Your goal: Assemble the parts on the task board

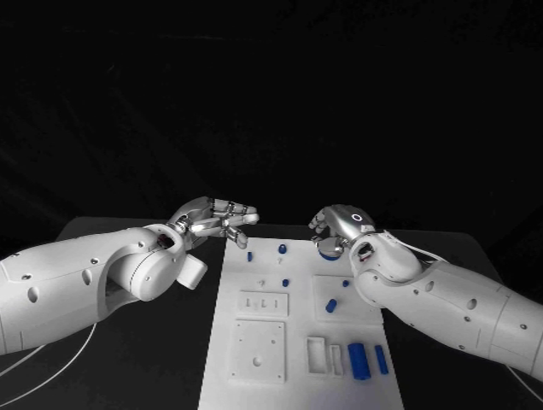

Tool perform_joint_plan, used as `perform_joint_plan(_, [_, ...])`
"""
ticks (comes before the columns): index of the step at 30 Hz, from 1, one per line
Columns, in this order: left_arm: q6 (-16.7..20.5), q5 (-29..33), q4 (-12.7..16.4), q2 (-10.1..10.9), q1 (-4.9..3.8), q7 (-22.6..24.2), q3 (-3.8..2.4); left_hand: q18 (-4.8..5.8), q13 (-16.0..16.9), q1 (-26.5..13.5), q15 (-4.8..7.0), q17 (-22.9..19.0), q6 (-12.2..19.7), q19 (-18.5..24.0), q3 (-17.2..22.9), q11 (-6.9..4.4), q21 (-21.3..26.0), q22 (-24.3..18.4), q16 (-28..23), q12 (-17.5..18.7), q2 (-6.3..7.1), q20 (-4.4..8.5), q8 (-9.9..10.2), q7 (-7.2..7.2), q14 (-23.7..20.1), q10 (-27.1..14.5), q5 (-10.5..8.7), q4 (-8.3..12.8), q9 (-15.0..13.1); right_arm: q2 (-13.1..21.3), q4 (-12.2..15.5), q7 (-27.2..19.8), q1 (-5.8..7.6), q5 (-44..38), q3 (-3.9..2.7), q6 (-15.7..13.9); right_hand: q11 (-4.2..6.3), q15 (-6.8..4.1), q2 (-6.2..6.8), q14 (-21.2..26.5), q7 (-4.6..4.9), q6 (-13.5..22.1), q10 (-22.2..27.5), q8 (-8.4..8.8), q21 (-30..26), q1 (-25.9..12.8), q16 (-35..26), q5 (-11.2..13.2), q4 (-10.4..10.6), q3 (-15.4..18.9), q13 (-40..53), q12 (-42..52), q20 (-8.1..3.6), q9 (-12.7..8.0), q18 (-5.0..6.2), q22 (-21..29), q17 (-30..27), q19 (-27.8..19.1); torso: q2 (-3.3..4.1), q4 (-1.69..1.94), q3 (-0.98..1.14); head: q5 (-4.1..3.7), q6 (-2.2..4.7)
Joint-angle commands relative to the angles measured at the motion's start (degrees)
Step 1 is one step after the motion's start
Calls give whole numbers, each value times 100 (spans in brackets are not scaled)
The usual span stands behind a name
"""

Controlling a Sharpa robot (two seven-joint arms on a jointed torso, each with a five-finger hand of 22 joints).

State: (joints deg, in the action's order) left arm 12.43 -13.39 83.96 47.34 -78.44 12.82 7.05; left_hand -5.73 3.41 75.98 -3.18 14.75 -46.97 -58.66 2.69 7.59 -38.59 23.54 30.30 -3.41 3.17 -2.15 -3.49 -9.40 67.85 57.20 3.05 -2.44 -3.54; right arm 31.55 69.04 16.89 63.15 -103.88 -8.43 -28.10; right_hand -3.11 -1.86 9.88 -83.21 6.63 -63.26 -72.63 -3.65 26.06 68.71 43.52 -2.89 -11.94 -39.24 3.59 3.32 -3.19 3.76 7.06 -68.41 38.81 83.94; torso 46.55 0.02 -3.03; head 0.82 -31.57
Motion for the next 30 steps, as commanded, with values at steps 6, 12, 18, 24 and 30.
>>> perform_joint_plan(6, [-569,-326,-156,-38,-8,247,-6,-38,2,-36,14,-33,53,38,67,-16,40,-35,-90,-15,113,15,9,37,-1,-64,-25,-149,1,244,-89,-278,-5,772,-50,570,423,-286,154,-37,32,390,-1111,32,353,143,84,-62,30,984,1351,1007,-298,-12,-292,-211,119,129,-52,-77,105,52,-2])
perform_joint_plan(12, [-651,-339,-161,-33,-4,279,-5,18,0,-39,81,-53,-3,19,44,-135,64,-52,-148,-5,97,76,7,165,17,-98,-28,-191,-2,292,-356,-373,-5,882,-65,939,335,-239,-19,127,-24,473,402,2,1401,151,761,-184,92,1318,5284,4222,-237,4,-329,-873,1069,188,-43,-75,111,38,1])
perform_joint_plan(18, [-712,-350,-167,-35,-2,312,-5,51,0,-88,97,-63,16,9,42,-169,81,-61,-182,-5,397,102,7,197,34,-93,-31,-301,-1,200,-671,-456,-7,951,-68,1226,323,-188,-74,50,-14,436,1,13,1894,47,1278,-441,161,1493,6276,5083,-180,0,-326,-1228,1896,225,-37,-60,108,22,-17])
perform_joint_plan(24, [-759,-364,-177,-58,2,315,-5,76,0,64,102,-77,41,-14,129,-174,118,-79,-237,-5,616,119,7,203,62,-104,-31,-684,0,71,-865,-469,-13,868,-69,1301,302,-167,-106,2,-15,456,-314,7,2424,62,1590,-583,226,1604,6924,5742,-158,2,-328,-1341,2330,266,-24,-42,110,16,-42])
perform_joint_plan(30, [-785,-372,-189,-81,6,288,-5,77,0,120,100,-70,62,-33,88,-169,148,-84,-269,-4,620,119,9,191,79,-105,-29,-827,2,-48,-1022,-501,-16,870,-70,1288,292,-156,-142,-11,-24,404,-390,11,2637,115,1632,-683,234,1604,7097,5817,-145,1,-331,-1365,2422,244,-5,-14,117,5,-41])
